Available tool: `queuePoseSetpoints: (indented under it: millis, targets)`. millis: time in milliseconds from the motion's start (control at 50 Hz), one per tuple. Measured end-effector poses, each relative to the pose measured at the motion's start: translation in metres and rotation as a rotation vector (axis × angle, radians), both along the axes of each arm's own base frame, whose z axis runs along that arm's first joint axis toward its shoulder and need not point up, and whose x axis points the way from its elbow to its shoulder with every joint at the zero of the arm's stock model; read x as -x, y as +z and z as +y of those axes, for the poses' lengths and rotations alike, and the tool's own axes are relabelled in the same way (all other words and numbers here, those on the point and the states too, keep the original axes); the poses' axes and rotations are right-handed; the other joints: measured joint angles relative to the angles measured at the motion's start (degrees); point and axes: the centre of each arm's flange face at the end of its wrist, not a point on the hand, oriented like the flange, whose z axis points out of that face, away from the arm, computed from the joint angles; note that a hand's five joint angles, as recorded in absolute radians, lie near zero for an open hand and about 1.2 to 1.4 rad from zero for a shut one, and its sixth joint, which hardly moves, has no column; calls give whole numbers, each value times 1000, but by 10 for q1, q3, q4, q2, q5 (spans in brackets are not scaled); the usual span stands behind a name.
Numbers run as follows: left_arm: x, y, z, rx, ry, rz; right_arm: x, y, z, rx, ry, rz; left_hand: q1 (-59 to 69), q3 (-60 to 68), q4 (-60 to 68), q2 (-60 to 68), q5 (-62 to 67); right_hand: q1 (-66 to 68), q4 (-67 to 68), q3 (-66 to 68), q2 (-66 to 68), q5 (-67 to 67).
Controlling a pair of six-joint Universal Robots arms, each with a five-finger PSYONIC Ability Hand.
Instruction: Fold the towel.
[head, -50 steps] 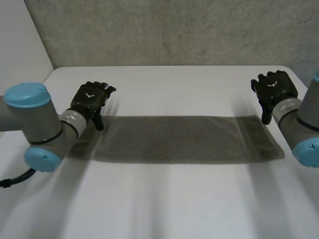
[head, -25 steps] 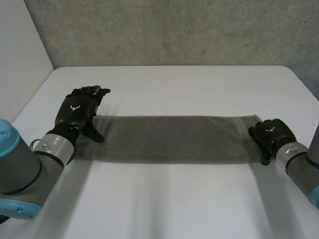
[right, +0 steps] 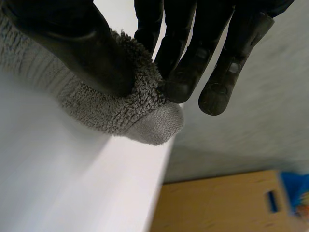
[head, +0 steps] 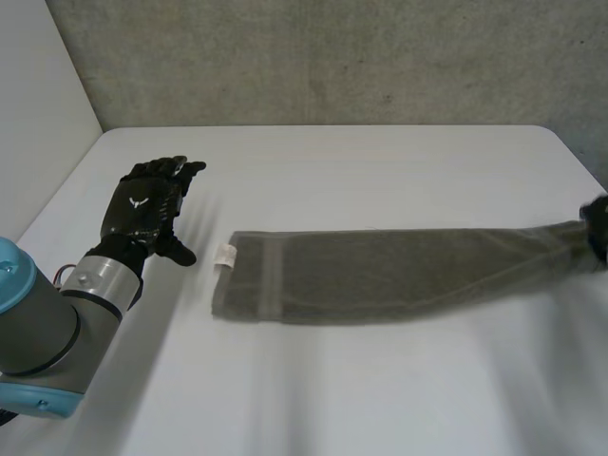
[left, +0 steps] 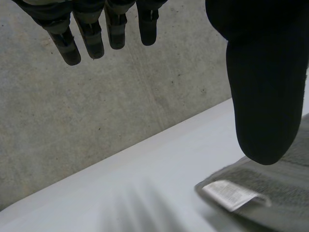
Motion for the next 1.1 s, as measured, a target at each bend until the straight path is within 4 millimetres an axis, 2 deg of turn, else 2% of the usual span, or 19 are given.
queuePoseSetpoints:
  millis: [80, 140, 160, 180, 220, 240, 280, 300, 400, 420, 500, 560, 640, 720, 820, 880, 920, 1000, 1100]
  targets:
    - [0, 0, 0, 1, 1, 1, -31, 30, 2, 126, 79, 9, 0, 0, 0, 0, 0, 1, 0, 0, 0, 2]
    - [0, 0, 0, 1, 1, 0, -80, 53, 15, 221, 213, -18, 0, 0, 0, 0, 0, 2, 0, 0, 0, 2]
    - [0, 0, 1, 0, 0, 0, -107, 59, 25, 250, 289, -34, 0, 0, 0, 0, 0, 3, 0, 0, 1, 2]
    - [0, 0, 1, 0, 0, 0, -119, 61, 30, 260, 322, -41, 0, 0, 0, 0, 0, 3, 0, 1, 1, 2]
    - [0, 0, 1, 2, -1, 0, -166, 62, 55, 277, 466, -67, 0, 0, 0, 0, 0, 3, 0, 6, 1, 2]
    - [0, -1, 1, 3, 0, 0, -192, 59, 72, 279, 553, -81, 0, -1, 0, 0, 0, 3, 0, 7, 1, 2]
    - [0, -1, 1, 5, -1, -1, -215, 54, 90, 271, 633, -91, 0, -1, 0, 0, 0, 3, 0, 7, 1, 2]
    - [0, -1, 2, 6, -1, -1, -243, 43, 115, 248, 744, -100, 0, -1, -1, 0, 0, 3, 0, 7, 1, 2]
    - [1, -1, 2, 9, -2, -4, -292, 1, 174, 151, 979, -97, 0, -1, -1, 0, 0, 2, -1, 6, -1, 1]
    - [1, -2, 2, 9, -3, -5, -302, -14, 189, 116, 1036, -91, 0, -1, -1, 0, 0, -91, -85, -80, -84, -88]
    - [1, -3, 3, 5, -4, -8, -310, -37, 207, 56, 1095, -84, 0, -1, -1, 0, 0, -420, -426, -424, -425, -435]
    - [1, -4, 3, 2, -5, -10, -307, -40, 209, 37, 1089, -103, 0, -1, -1, 0, 0, -599, -608, -607, -605, -621]
    - [1, -5, 4, 0, -5, -10, -294, -29, 197, 21, 1010, -170, 0, -1, -1, 0, 0, -624, -619, -623, -620, -628]
    - [3, -8, 5, -10, -11, -13, -255, -17, 164, -27, 810, -295, 0, -1, -1, 0, 0, -626, -619, -623, -620, -628]
    - [5, -11, 8, -20, -22, -16, -217, -25, 147, -99, 654, -354, 0, -1, -1, 0, 0, -626, -619, -623, -620, -628]
    - [7, -13, 9, -24, -29, -17, -195, -37, 139, -147, 572, -356, 0, -1, -1, 0, 0, -573, -590, -586, -574, -579]
    - [8, -13, 10, -25, -32, -18, -182, -46, 134, -173, 524, -348, 0, -1, -1, 0, 0, -469, -479, -475, -468, -464]
    - [9, -13, 11, -25, -35, -18, -166, -55, 120, -184, 468, -305, 0, -1, -1, 0, 0, -68, -73, -68, -46, -69]
    - [9, -12, 11, -23, -34, -17, -166, -50, 105, -126, 466, -211, 0, -1, 0, 0, 0, -20, 0, 1, -13, -5]
